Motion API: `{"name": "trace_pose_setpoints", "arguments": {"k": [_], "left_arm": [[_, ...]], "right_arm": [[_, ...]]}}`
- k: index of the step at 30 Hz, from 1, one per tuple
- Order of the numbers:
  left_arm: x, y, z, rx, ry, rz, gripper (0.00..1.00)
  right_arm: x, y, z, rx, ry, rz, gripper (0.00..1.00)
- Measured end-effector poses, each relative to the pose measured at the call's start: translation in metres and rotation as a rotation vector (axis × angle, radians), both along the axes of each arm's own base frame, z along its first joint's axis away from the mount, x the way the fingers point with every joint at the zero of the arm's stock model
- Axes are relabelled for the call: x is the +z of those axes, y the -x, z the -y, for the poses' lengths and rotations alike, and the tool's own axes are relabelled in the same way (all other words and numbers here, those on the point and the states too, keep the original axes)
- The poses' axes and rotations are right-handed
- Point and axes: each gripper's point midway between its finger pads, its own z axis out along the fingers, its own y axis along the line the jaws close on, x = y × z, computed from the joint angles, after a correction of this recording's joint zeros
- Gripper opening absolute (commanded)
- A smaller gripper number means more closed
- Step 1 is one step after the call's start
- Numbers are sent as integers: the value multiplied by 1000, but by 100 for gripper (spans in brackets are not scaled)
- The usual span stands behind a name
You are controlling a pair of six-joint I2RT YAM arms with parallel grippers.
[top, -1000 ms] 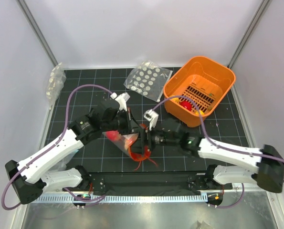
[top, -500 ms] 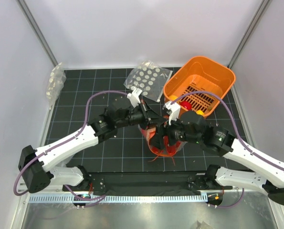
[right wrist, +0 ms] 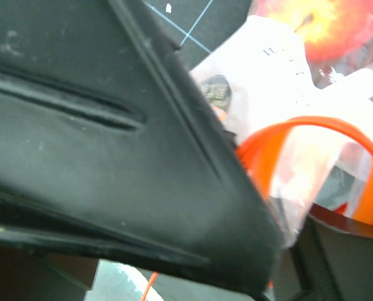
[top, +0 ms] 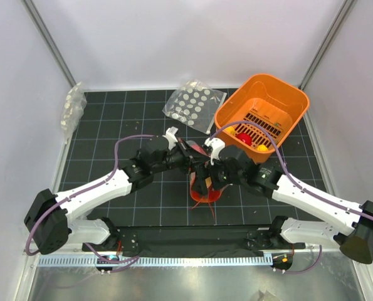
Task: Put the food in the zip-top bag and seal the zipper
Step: Place the fake fruit in the zipper food storage bag.
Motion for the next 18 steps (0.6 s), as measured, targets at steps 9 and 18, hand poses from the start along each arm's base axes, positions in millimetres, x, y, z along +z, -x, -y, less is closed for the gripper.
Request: {"name": "trace_pose_setpoints", "arguments": {"k": [9, 18], "left_arm": [[-1, -9, -6, 55, 43, -73, 0], [16, -20, -6, 115, 129, -122, 0]], "right_arm": [[4, -13, -1, -14, 1, 13, 100], [5, -19, 4, -38, 26, 31, 100]]}}
